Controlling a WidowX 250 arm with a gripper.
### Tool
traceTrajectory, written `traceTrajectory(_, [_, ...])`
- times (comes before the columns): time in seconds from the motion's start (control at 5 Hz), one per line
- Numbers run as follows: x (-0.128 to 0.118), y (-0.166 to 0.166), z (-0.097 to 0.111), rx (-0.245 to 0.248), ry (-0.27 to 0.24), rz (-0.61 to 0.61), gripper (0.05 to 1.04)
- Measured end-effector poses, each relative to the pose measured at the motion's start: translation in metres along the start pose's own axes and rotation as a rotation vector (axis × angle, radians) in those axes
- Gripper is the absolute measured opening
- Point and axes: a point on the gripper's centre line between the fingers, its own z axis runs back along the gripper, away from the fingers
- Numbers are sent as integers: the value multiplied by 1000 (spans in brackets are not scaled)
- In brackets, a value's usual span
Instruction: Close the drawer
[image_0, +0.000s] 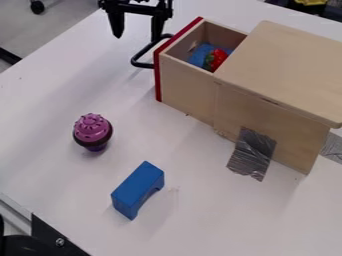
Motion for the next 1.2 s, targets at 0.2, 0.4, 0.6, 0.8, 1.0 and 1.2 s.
traceTrajectory(0.2, [9, -7, -7, -11, 7, -9, 999])
traceTrajectory(0.4, [14, -19, 0, -100, -8, 2, 999])
traceTrajectory(0.6, [14, -31, 2, -158, -4, 5, 999])
traceTrajectory(0.8, [15, -40, 3, -204, -10, 14, 998])
traceTrajectory(1.0, [12, -41, -2, -212, 1, 18, 998])
traceTrajectory(1.2, [7, -44, -8, -223, 21, 19, 998])
